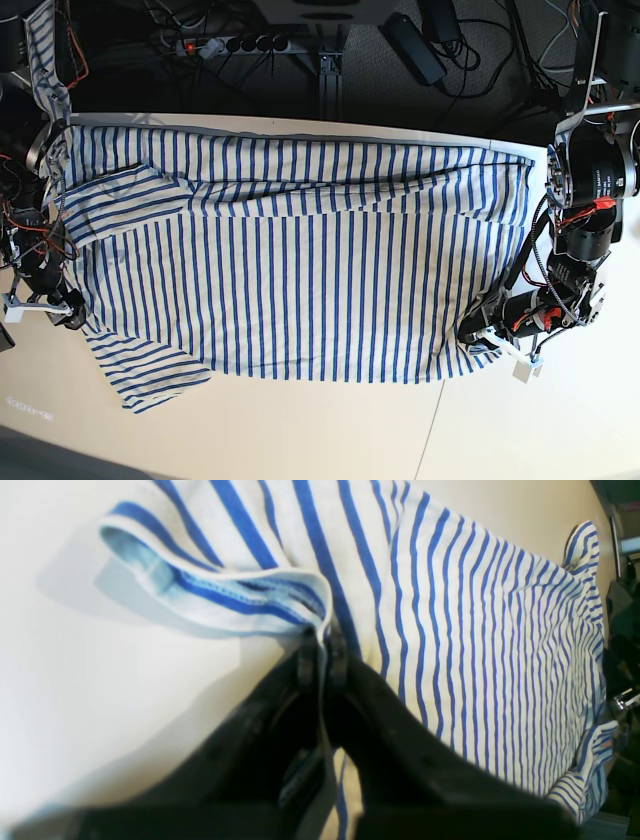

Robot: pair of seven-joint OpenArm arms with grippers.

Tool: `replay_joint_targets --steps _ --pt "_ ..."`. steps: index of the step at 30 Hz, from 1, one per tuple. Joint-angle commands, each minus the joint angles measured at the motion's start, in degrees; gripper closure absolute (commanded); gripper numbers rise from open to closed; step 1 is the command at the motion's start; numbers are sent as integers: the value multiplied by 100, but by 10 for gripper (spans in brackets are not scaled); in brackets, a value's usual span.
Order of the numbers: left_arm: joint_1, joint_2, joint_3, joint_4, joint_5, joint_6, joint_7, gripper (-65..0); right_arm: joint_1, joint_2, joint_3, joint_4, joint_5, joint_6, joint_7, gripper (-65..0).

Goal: Fold the T-shirt properly
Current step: 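Grasp the shirt's sleeve edge with the right gripper, then fold the held edges over the shirt body with both grippers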

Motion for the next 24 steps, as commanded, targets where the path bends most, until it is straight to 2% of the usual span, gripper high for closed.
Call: replay_joint_targets --steps 1,5,11,13,18,21,24 --pt "-190 -31 -4 70 -70 -152 0 0 46 -66 -7 35 -138 422 -345 -343" --pt "-190 -33 -4 70 -68 -152 0 0 149 -236 -111 144 -590 437 -354 -343" --pt "-190 -35 -4 70 -68 -152 -4 0 396 -280 -1008 144 -662 435 -369 -331" --pt "-190 -35 -4 70 -66 -152 -20 0 424 -275 -1360 146 -719 433 -363 -262" --pt "-208 -37 -4 70 -66 -152 -151 0 407 -275 -1834 341 -1182 413 -208 0" --pt "-275 -42 -4 70 -68 -152 -195 0 389 -258 -1845 640 -1537 415 -216 0" --pt "-420 -87 -4 70 -70 -152 -192 0 337 -192 -1845 1082 -1574 417 -299 0"
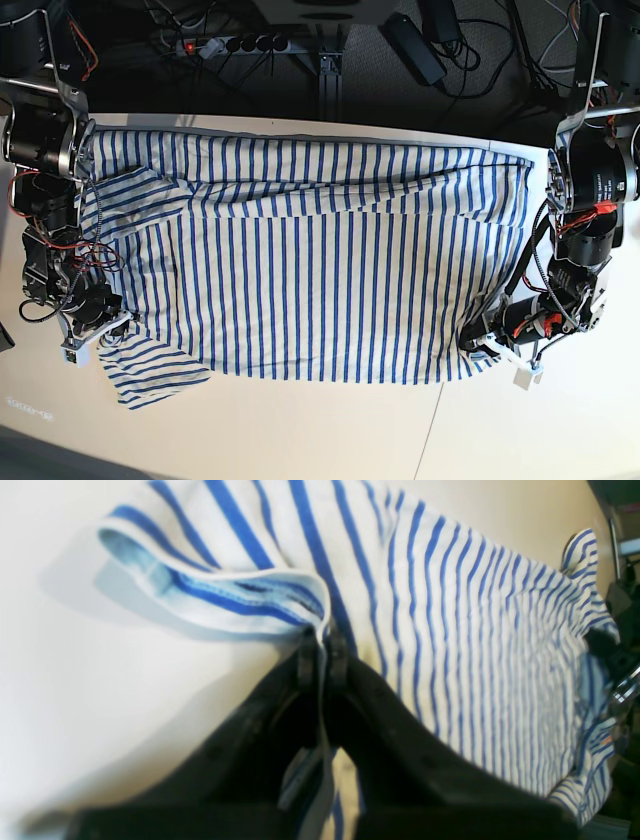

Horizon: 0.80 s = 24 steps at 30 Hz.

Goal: Fold the T-shirt properly
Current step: 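Fold the held edges over the shirt body with both grippers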

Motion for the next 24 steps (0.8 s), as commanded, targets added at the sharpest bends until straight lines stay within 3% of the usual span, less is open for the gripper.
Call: replay_joint_targets --steps 1,7,13,24 --pt "-319 -107 -7 81 -105 -143 -103 0 138 129 0 243 -13 389 -68 0" --pt "-592 -389 -7 81 -697 -143 411 0 -291 437 0 1399 544 411 -479 0" --pt "-579 -717 -7 81 -1534 -143 1364 0 -850 876 -4 2151 1329 431 -680 0" --pt "-413 -946 -7 87 -2977 -143 2465 0 -1838 1316 0 3095 1956 435 -960 0"
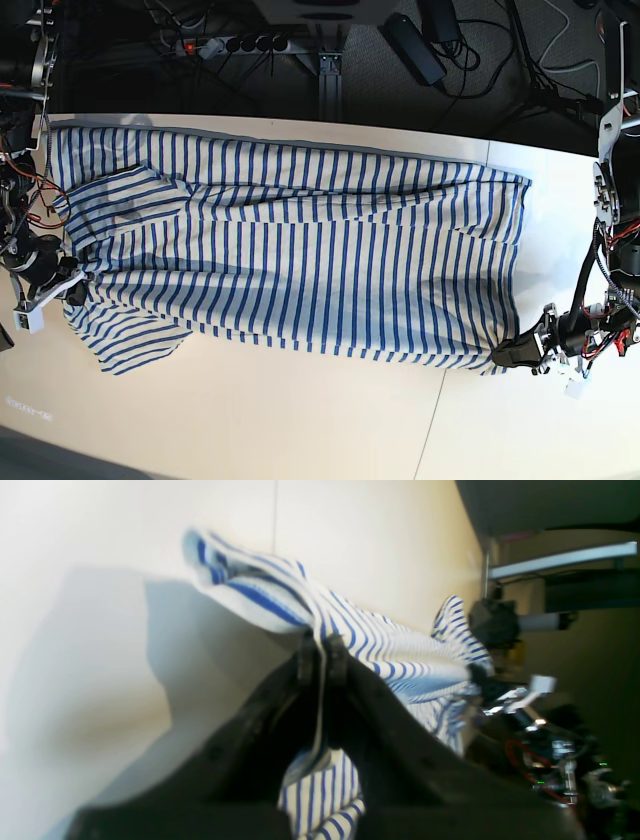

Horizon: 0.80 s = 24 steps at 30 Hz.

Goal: Fold the T-shirt properly
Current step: 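Fold the held edges over the shirt body with both grippers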

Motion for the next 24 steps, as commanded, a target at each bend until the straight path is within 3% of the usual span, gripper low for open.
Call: replay_joint_targets --steps 1,6,11,17,24 --pt "-118 -68 -17 85 -258 -139 44 0 72 205 48 162 17 393 131 0" --pt "240 -72 -17 201 -713 -139 295 0 -188 256 48 328 15 393 129 0" --pt "717 -122 -17 984 -833 -139 415 0 -282 315 48 372 -46 391 109 0" --pt "1519 -212 -17 2352 -719 -139 404 0 -282 313 48 372 -94 391 26 0" --pt "2050 -214 -17 3237 -503 -139 293 0 -284 313 48 372 -92 391 -203 0"
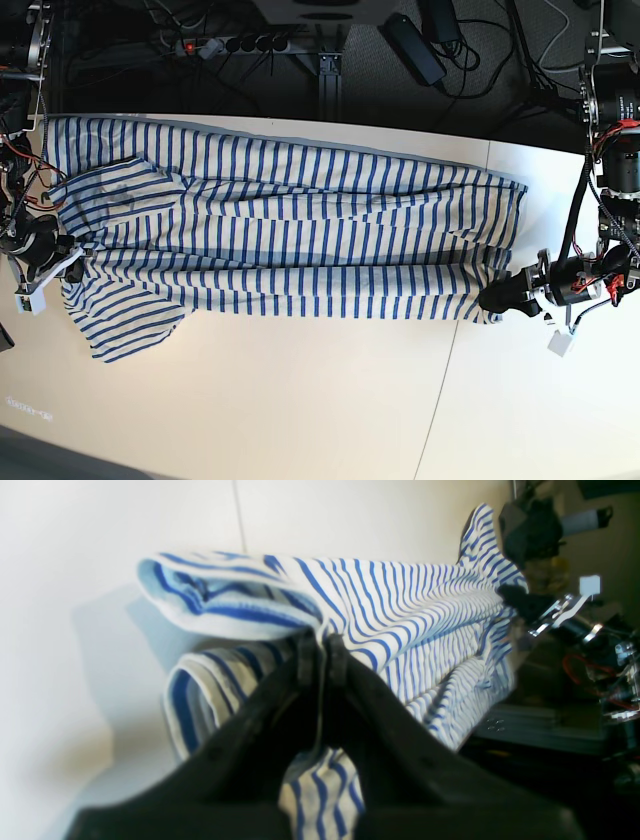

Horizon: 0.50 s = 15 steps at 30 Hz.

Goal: Fold the T-shirt properly
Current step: 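Fold the held edges over the shirt body with both grippers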

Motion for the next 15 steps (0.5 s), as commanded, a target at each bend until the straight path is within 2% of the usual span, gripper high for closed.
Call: replay_joint_targets --steps 1,7,8,11,12,13,15 --pt "-98 -101 -26 149 -92 -139 -87 0 114 157 48 79 26 389 55 0" --pt "-61 -98 -26 177 -74 -139 -153 0 -81 151 48 57 28 372 116 0" --pt "-61 -98 -26 177 -74 -139 -155 0 -138 151 48 57 28 365 125 -22" --pt "-61 -98 -26 177 -72 -139 -177 0 -249 142 48 57 28 365 118 -271" --pt "-61 -98 -26 177 -61 -139 -192 0 -278 142 48 57 26 363 118 -331" --pt "-61 -98 -26 177 -39 -139 -195 0 -308 144 55 59 26 363 120 -363" --pt "-61 -98 -26 177 37 -139 -210 0 -334 140 142 59 28 363 118 -371"
